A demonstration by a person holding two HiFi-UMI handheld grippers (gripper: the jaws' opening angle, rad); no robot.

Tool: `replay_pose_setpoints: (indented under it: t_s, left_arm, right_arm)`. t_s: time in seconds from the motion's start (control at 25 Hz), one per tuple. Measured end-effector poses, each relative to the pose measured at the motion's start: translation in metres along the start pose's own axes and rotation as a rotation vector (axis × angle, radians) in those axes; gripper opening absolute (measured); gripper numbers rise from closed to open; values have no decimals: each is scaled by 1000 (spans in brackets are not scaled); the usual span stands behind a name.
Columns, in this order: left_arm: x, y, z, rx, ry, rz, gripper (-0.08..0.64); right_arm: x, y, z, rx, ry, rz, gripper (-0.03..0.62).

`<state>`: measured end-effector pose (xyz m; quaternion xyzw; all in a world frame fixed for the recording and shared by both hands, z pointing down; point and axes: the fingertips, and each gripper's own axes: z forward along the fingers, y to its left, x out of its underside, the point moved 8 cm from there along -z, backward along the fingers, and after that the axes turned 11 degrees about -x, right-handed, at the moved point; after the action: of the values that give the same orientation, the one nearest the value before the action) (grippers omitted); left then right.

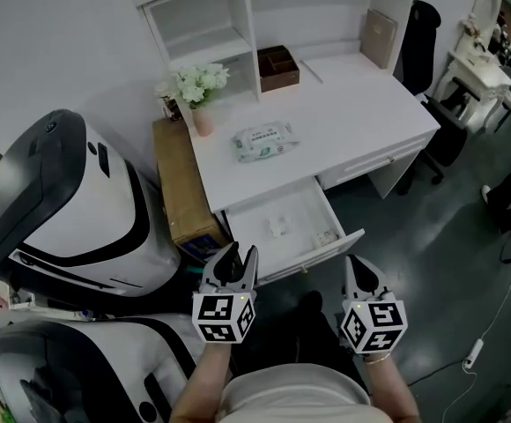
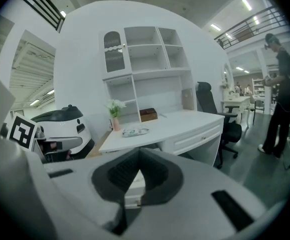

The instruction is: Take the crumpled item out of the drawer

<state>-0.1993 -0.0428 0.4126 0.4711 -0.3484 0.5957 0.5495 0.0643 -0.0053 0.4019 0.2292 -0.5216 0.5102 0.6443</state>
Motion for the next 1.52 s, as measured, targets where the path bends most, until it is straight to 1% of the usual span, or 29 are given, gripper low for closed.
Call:
replay_pose_setpoints:
  t_s: [0.2,0.44,0.72,1.16,1.52]
  left_arm:
    - [-4,-1,10,2,5,20,135]
    - [-8,-5,30,-1,13,45,138]
    - [-13,-13,61,12,52,75,138]
    - [-11,-31,119,32,141,113,137]
    - [5,-44,164,71,246,156,137]
  right_arm:
    - [-9,-10,5,15,-21,5,2]
    - [-19,-25,18,12,-38,13,2]
    - [-33,-50,36,17,-46,29,2]
    - [-51,-91,71,6,-34,56,2]
    - [-54,-123,91,22,-3,85,2]
